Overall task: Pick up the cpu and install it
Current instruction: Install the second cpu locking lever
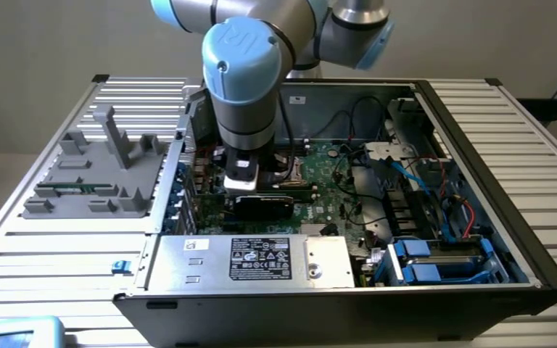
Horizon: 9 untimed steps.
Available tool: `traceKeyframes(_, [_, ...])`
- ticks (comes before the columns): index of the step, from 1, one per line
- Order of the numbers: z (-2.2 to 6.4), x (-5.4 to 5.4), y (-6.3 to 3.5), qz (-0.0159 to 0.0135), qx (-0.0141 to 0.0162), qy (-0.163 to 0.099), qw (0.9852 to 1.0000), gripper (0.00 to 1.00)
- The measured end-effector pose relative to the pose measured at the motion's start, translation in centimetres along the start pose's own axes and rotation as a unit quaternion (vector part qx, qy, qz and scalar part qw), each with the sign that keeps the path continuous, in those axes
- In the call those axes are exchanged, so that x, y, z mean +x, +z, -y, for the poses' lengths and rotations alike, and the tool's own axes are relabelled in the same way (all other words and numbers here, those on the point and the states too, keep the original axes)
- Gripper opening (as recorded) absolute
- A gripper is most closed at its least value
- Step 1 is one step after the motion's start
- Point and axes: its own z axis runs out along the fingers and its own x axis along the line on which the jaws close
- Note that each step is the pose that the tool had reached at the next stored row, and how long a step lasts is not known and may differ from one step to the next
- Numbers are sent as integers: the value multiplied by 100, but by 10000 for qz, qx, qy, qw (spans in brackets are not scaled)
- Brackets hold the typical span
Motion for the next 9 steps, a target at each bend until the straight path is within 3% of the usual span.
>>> traceKeyframes(9, [128, 3, -361, 0, 0, -1, 10000, 11])
